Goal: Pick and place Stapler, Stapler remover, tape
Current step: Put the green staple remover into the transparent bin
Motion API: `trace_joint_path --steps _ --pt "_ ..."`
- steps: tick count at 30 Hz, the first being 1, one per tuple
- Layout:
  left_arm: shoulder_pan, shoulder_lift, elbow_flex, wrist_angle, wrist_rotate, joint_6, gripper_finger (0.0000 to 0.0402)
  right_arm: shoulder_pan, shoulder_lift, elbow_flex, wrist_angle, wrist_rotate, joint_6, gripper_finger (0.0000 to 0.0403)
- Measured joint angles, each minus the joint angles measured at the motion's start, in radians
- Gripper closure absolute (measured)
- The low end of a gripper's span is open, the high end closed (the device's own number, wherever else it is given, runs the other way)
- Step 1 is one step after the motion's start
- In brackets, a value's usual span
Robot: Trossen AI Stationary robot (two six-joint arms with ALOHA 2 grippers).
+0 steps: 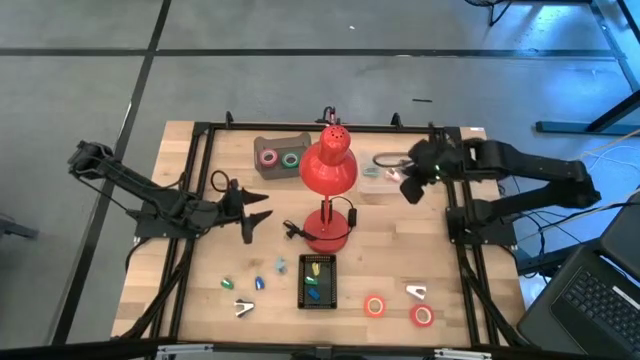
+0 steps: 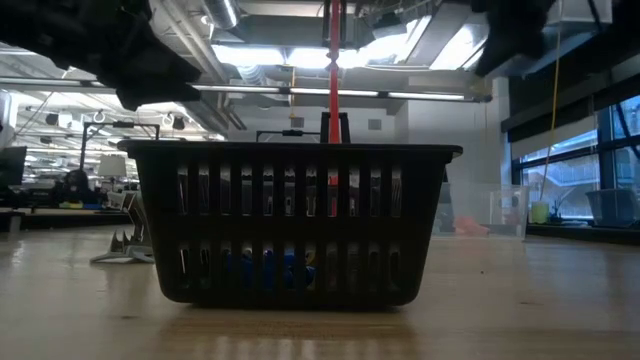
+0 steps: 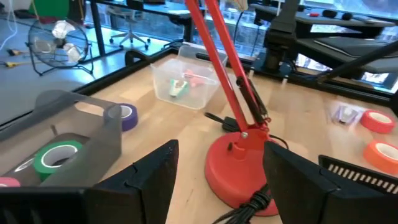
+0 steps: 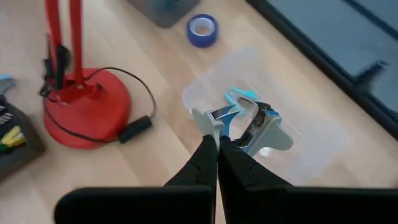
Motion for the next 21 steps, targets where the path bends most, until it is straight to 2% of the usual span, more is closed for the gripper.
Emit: trace_joint_path --steps 5,11,21 --pt "0.006 0.000 0.000 -0.007 0.000 0.000 0.0178 -0.166 0.031 -0.065 0.079 -0.118 -0.117 0.0403" --pt "0.006 0.000 0.000 -0.019 0.000 0.000 0.0178 -0.336 0.063 -0.128 0.105 -0.176 -0.183 0.0403" --pt "0.006 0.000 0.000 -0.019 0.000 0.000 0.0178 -0.518 0.132 -0.253 0.325 -0.326 -0.246 0.0403"
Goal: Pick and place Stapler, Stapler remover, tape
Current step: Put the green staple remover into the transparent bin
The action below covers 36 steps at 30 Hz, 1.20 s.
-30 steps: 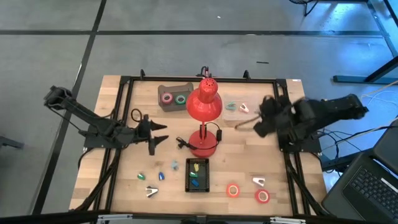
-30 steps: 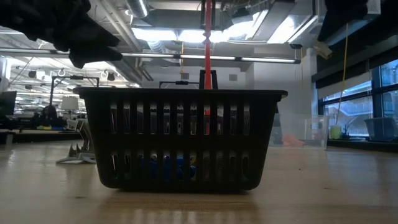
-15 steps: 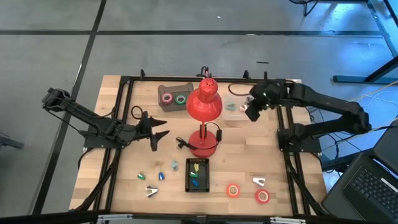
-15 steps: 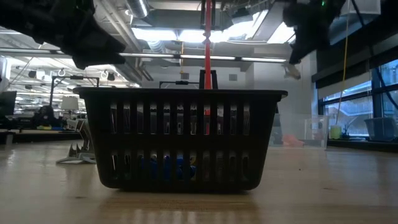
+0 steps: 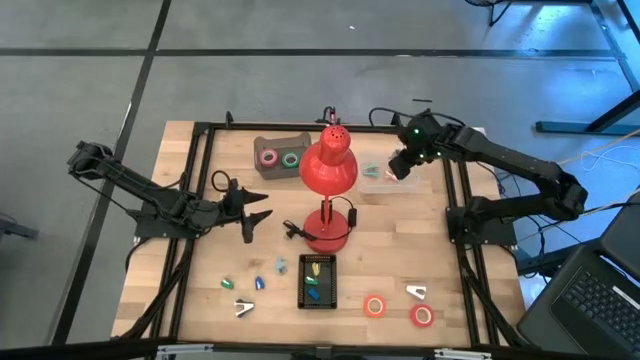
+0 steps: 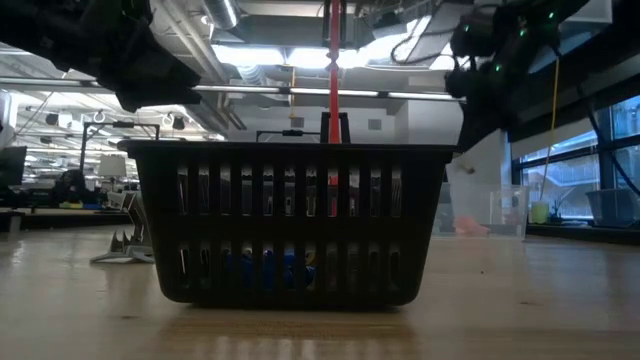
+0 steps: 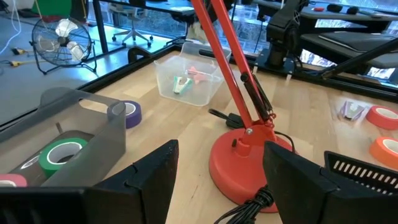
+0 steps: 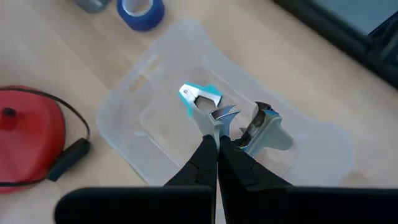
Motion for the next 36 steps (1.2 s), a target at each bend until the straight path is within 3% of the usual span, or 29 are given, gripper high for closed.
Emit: trace_joint_path --steps 11,17,25,36 --pt "0.000 0.000 0.000 0.000 -0.003 -0.008 0.0178 -0.040 0.181 -0.038 0.104 -0.055 -0.025 0.0403" --pt "0.000 0.000 0.000 0.000 -0.003 -0.006 0.0178 -0.040 0.284 -0.038 0.104 -0.191 -0.045 0.0403" --pt "0.000 0.000 0.000 0.000 -0.004 0.018 0.0178 -0.040 0.301 -0.036 0.107 -0.211 -0.064 0.0401" --pt "0.000 0.000 0.000 0.000 -0.004 0.018 0.0178 -0.040 0.270 0.008 0.060 -0.207 -0.044 0.0322"
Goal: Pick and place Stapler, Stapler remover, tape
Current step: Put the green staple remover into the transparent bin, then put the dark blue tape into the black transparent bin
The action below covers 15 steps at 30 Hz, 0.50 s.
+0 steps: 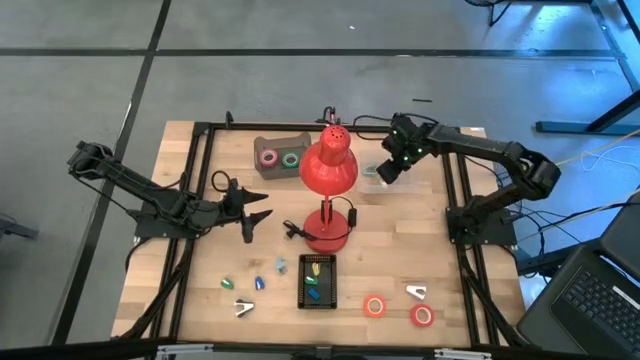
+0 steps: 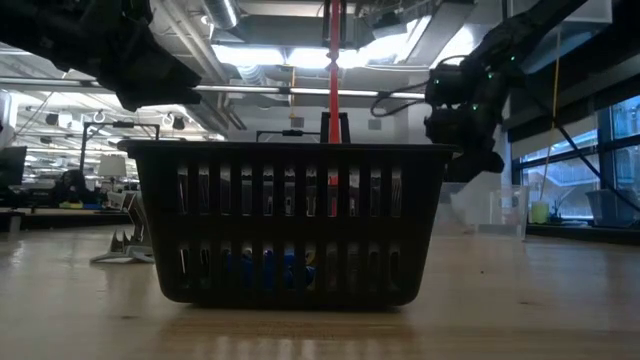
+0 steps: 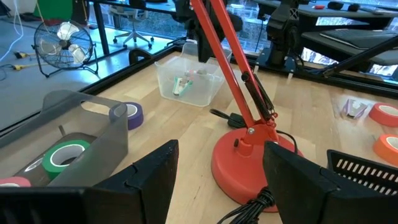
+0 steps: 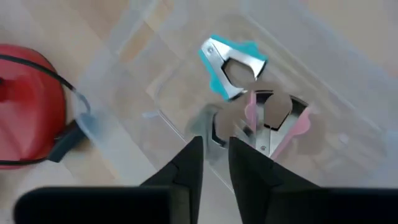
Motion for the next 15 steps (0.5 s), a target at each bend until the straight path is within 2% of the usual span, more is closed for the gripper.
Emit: trace_joint_path --steps 7,15 --pt "0.000 0.000 0.000 0.000 0.000 0.000 0.0178 0.000 -0.124 0.027 -0.021 0.000 0.005 0.0306" --pt "0.000 0.000 0.000 0.000 0.001 0.000 0.0178 0.003 -0.373 0.029 -0.115 0.050 0.036 0.0316"
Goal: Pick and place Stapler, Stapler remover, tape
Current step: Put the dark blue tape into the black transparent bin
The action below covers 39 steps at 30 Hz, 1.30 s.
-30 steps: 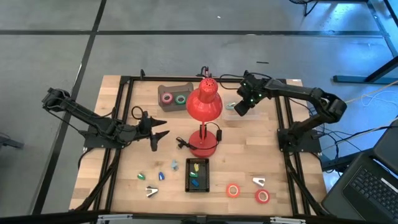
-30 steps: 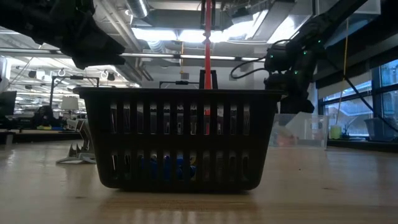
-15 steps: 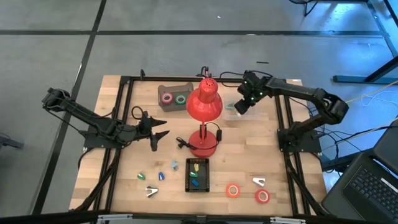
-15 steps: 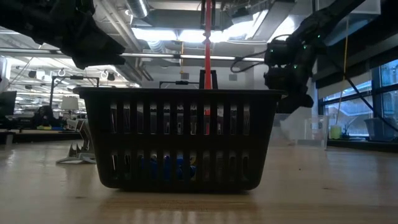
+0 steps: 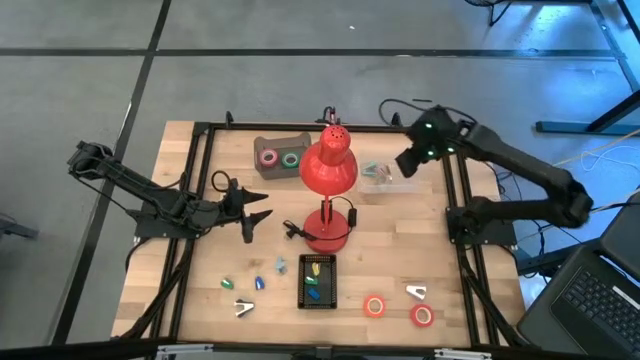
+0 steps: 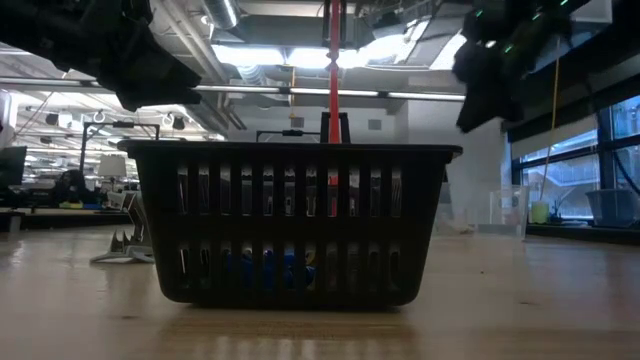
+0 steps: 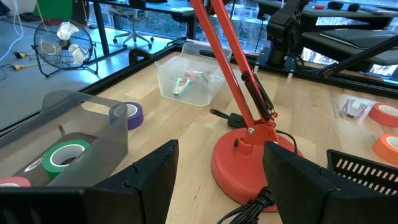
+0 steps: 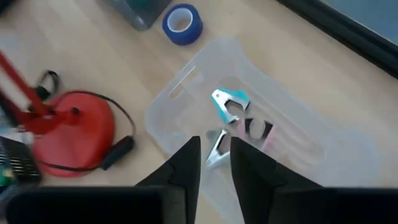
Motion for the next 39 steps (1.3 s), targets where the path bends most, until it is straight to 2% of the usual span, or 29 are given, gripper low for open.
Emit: trace_joint_path --steps 6,14,18,22,24,27,31,35,39 --pt "0.000 0.000 0.000 0.000 0.001 0.000 0.0178 0.079 -0.204 -0.017 -0.070 -0.001 0.126 0.0319" --pt "0.000 0.000 0.000 0.000 -0.001 -0.022 0.0178 0.305 -0.374 -0.024 -0.102 0.024 0.334 0.0319" --pt "0.008 0.000 0.000 0.016 -0.056 -0.050 0.0178 0.450 -0.405 -0.024 -0.103 0.133 0.425 0.0319" --pt "0.084 0.001 0.038 0.017 -0.084 -0.064 0.0178 0.609 -0.394 -0.033 -0.087 0.268 0.496 0.0319" --pt "0.149 0.000 0.077 0.014 -0.053 -0.017 0.0178 0.681 -0.386 -0.067 -0.031 0.311 0.519 0.0319" --pt "0.264 0.002 0.168 -0.069 0.038 0.043 0.0178 0.777 -0.380 -0.159 0.101 0.318 0.526 0.0319" --pt "0.449 0.043 0.329 -0.325 0.186 0.051 0.0178 0.885 -0.380 -0.311 0.331 0.318 0.547 0.0319" --pt "0.628 0.144 0.472 -0.519 0.325 0.097 0.0178 0.972 -0.374 -0.446 0.603 0.317 0.547 0.0319" --pt "0.784 0.294 0.598 -0.572 0.522 0.165 0.0178 1.042 -0.354 -0.547 0.877 0.318 0.490 0.0319"
